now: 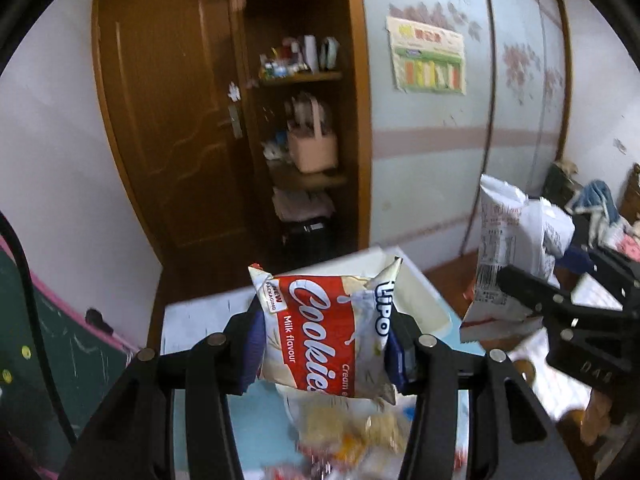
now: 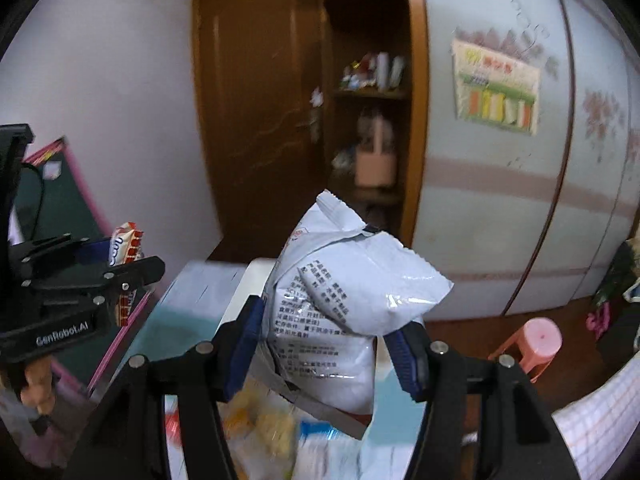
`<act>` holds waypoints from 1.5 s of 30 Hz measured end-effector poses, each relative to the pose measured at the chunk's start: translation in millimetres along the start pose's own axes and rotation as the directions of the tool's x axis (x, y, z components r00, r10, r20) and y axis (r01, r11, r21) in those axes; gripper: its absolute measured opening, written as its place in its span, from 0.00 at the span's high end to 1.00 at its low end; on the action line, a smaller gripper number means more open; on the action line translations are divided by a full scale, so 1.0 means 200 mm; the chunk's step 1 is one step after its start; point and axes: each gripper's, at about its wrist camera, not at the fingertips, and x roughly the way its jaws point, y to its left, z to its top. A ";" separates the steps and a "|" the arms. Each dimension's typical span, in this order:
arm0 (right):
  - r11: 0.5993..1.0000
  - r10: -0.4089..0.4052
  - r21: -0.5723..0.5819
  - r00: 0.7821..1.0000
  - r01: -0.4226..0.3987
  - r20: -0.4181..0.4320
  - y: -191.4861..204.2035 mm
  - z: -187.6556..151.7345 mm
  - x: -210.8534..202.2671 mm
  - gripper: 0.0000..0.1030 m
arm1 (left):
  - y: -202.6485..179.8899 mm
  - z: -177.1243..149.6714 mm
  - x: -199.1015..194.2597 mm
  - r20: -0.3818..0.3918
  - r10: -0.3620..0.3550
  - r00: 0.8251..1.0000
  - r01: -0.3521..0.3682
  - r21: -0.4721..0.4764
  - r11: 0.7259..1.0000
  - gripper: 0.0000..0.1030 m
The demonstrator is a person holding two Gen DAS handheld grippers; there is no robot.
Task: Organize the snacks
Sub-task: 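Carry both packs over the white tray and release them inside, then withdraw both tools from the tray back toward the snack pile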
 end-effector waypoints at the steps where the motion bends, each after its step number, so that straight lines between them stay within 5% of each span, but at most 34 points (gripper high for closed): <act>1: 1.000 -0.009 0.012 1.000 0.009 -0.004 -0.01 0.04 0.05 0.42 | 0.00 0.05 0.04 0.006 0.012 1.000 -0.012 -0.012 1.000 0.53; 8: 0.997 -0.036 0.065 0.991 0.045 -0.131 -0.13 0.14 0.52 0.42 | 0.11 0.12 0.66 -0.092 0.036 0.995 -0.044 -0.088 0.995 0.53; 16: 0.997 -0.048 0.044 0.948 0.065 -0.316 -0.11 -0.01 1.04 0.42 | 0.18 -0.11 1.21 -0.263 -0.002 0.965 -0.042 -0.159 0.986 0.53; 21: 0.998 -0.035 0.035 0.918 0.053 -0.394 -0.07 -0.12 1.24 0.40 | 0.15 -0.30 1.39 -0.341 -0.038 0.939 -0.019 -0.161 0.987 0.50; 25: 0.998 -0.031 0.042 0.891 0.056 -0.454 -0.08 -0.22 1.34 0.40 | 0.18 -0.40 1.51 -0.452 -0.014 0.892 -0.068 -0.164 0.984 0.16; 27: 0.995 0.005 0.090 0.882 0.042 -0.470 -0.11 -0.25 1.34 0.34 | 0.23 -0.44 1.54 -0.497 -0.024 0.867 -0.086 -0.198 0.976 0.13; 30: 0.989 0.024 0.139 0.896 0.042 -0.443 -0.15 -0.25 1.30 0.18 | 0.30 -0.47 1.51 -0.476 -0.057 0.878 -0.084 -0.270 0.959 0.13; 40: 0.989 0.033 0.146 0.913 0.029 -0.406 -0.11 -0.15 1.12 0.17 | 0.32 -0.38 1.16 -0.320 -0.045 0.946 -0.053 -0.290 0.956 0.13; 45: 0.992 0.019 0.123 0.914 0.034 -0.404 -0.06 -0.13 0.99 0.17 | 0.32 -0.34 0.97 -0.276 -0.056 0.960 -0.026 -0.287 0.957 0.13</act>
